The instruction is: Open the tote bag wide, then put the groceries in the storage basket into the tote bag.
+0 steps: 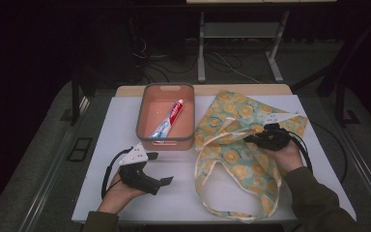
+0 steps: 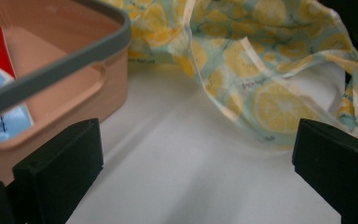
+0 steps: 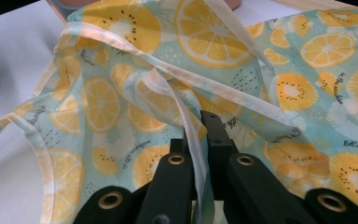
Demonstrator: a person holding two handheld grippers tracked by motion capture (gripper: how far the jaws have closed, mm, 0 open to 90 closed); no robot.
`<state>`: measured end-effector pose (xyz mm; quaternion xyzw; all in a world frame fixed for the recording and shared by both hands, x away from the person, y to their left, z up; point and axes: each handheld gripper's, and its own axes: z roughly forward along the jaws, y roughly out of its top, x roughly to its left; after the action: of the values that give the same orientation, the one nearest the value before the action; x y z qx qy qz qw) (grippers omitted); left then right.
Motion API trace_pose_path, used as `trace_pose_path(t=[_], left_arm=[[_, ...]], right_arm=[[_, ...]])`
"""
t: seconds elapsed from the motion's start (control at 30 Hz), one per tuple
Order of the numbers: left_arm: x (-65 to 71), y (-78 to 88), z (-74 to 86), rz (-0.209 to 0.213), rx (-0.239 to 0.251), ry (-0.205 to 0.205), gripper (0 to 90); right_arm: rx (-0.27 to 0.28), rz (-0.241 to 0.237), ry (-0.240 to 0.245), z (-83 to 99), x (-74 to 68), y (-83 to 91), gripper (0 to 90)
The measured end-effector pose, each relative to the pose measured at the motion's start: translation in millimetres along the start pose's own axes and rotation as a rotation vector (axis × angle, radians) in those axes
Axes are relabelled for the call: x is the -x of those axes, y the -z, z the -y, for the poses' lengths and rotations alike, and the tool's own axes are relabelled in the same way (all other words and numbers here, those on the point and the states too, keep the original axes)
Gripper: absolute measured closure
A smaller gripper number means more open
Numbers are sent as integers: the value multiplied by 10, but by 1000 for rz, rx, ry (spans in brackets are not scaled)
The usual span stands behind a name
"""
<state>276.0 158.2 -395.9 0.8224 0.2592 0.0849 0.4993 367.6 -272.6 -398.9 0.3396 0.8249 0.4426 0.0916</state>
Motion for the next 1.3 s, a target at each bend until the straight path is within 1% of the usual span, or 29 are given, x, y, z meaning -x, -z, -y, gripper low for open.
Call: trace_pose_path(t=[0.13, 0.27, 0.37, 0.43, 0.5, 0.63, 0.77, 0.9, 0.93, 1.03, 1.1, 1.17, 1.23, 1.3], left_arm=[[-19, 4, -115, 9, 23, 5, 2], [-49, -27, -241, 1, 14, -9, 0], [-92, -67, -335, -5, 9, -8, 0], [-139, -106, -396, -3, 3, -11, 0], [-197, -155, -463, -4, -2, -5, 0], [-314, -255, -633, -5, 8, -9, 1], [-467, -382, -807, -22, 9, -15, 14], [-666, -519, -981, -58, 14, -16, 62], [-732, -571, -1028, -79, -1, -21, 82], [-884, -694, -1104, -110, -25, -13, 144], [-988, -789, -1134, -130, -40, -1, 163], [-1084, -875, -1147, -155, -49, 6, 204], [-1166, -951, -1164, -174, -57, 25, 224], [-1242, -1022, -1178, -208, -89, 21, 240]], right_arm=[[0, -2, -3, 5, 0, 7, 898], [-6, 0, -3, 12, -4, 6, 898], [-6, 1, -2, 16, -3, 8, 898], [-7, 1, -2, 16, 2, 11, 898], [-6, 1, -3, 15, 3, 13, 898], [-5, 1, -6, 15, 10, 16, 898], [-3, 2, -5, 16, 19, 21, 898], [-3, 0, -8, 19, 23, 23, 898], [-2, 0, -8, 19, 23, 24, 898], [1, -1, -7, 17, 28, 30, 898], [4, -2, -12, 17, 34, 34, 898], [4, -3, -9, 18, 35, 35, 898], [5, -6, -8, 18, 34, 40, 898], [7, -8, -9, 17, 33, 44, 898]])
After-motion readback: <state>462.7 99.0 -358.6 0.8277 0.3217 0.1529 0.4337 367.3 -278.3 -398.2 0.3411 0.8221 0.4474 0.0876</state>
